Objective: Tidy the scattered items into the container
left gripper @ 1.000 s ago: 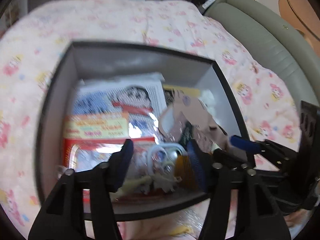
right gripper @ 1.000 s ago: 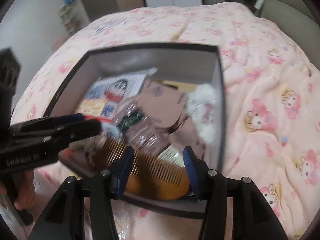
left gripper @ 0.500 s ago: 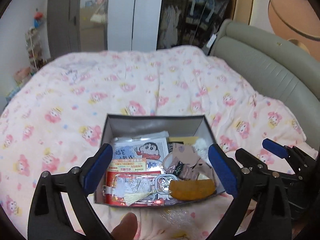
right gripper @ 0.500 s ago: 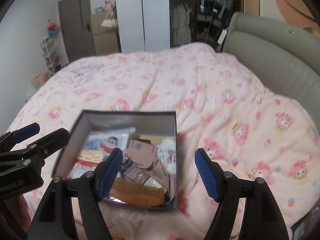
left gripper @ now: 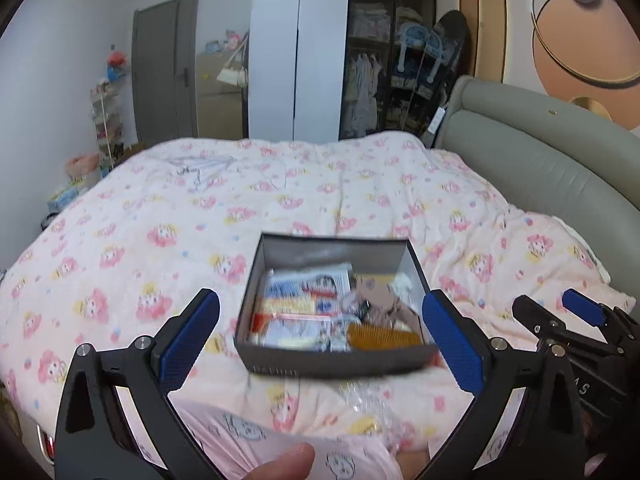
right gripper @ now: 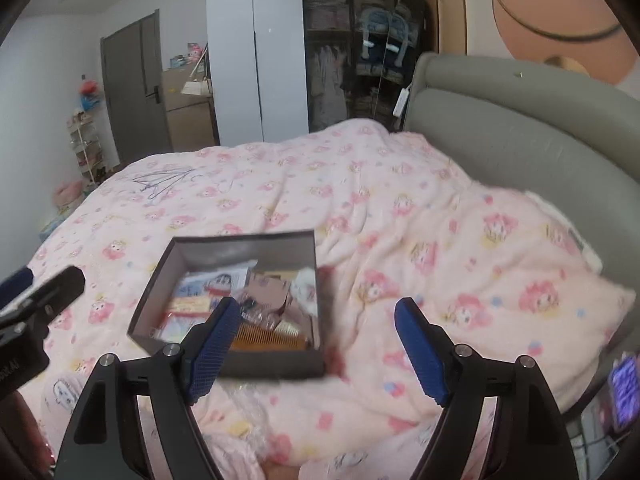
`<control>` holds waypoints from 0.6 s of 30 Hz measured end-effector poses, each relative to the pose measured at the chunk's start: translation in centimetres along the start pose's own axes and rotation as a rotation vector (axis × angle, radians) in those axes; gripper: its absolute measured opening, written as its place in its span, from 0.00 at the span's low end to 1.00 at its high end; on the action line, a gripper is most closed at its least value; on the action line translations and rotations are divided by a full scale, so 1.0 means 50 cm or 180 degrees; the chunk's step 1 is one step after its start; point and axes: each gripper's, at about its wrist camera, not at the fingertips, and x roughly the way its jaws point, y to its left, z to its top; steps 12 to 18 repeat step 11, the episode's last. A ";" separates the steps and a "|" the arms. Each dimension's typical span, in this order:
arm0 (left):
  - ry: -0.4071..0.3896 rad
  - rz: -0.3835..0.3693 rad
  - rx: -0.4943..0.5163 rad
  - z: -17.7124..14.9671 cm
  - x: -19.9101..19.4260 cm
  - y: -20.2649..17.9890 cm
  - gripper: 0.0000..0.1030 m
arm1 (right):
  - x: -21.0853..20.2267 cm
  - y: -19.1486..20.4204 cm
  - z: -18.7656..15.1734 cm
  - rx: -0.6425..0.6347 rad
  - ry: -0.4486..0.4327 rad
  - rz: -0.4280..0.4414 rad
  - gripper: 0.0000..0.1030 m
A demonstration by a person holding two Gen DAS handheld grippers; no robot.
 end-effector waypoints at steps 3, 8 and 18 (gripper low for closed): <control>0.0041 0.0055 0.0029 -0.023 0.000 -0.011 0.99 | 0.005 -0.006 -0.018 0.0029 0.0026 -0.0036 0.76; 0.0093 0.0007 0.0070 -0.047 0.003 -0.035 0.99 | 0.005 -0.009 -0.039 -0.0001 0.0063 -0.0037 0.76; 0.0092 0.0014 0.0135 -0.051 0.000 -0.050 0.99 | 0.005 -0.009 -0.043 -0.0026 0.0070 -0.0002 0.76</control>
